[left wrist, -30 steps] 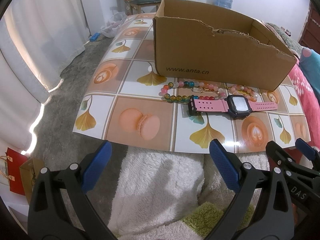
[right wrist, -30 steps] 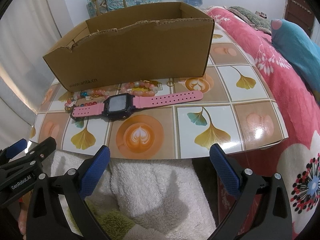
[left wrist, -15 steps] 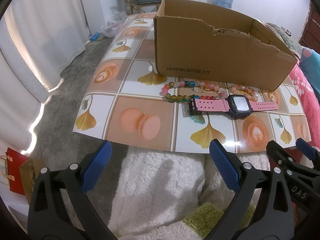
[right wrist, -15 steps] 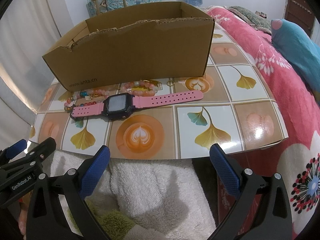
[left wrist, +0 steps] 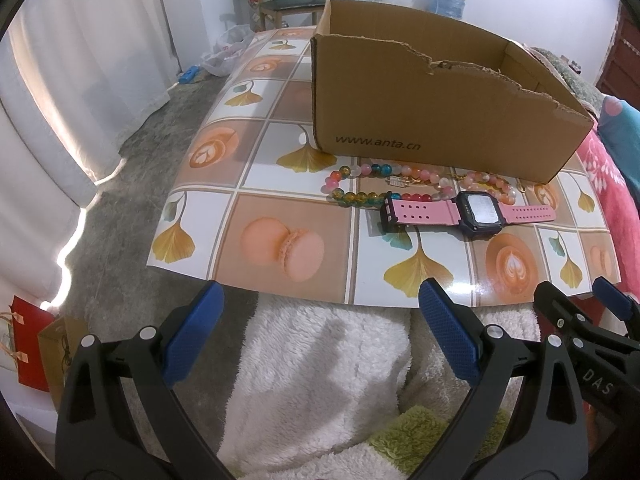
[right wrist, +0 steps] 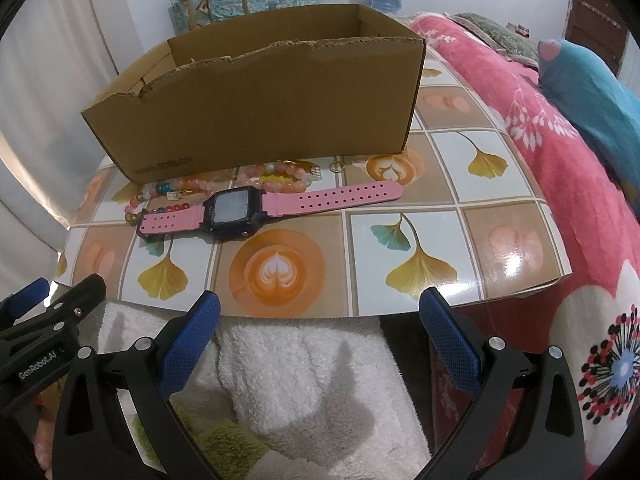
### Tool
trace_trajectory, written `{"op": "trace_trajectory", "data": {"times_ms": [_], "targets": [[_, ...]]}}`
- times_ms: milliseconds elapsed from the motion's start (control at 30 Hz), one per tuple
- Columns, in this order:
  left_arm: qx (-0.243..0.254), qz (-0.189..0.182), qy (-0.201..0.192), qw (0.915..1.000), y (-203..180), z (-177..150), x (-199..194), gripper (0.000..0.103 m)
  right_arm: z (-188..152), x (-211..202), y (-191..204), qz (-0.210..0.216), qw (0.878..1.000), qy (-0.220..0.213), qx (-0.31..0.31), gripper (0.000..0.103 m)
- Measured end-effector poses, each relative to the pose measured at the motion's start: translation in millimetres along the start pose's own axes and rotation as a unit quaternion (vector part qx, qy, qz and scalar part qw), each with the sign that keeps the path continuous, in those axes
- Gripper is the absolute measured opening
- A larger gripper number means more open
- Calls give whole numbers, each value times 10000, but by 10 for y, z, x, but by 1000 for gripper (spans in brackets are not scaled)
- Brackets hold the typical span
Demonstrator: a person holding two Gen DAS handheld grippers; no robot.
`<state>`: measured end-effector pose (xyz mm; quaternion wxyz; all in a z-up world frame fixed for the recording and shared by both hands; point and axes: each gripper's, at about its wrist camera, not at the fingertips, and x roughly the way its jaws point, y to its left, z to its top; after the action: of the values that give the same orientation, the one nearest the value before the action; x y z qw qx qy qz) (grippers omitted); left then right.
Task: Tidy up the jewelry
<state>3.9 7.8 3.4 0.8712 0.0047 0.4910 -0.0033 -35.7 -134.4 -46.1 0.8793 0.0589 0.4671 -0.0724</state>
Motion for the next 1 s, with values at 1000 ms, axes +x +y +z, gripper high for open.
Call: {"op": "trace_trajectory", "data": {"times_ms": [1000], "targets": [[280, 17, -113, 9995, -46, 195, 66, 95, 228, 178, -314, -238, 9997, -89, 73, 97]]}}
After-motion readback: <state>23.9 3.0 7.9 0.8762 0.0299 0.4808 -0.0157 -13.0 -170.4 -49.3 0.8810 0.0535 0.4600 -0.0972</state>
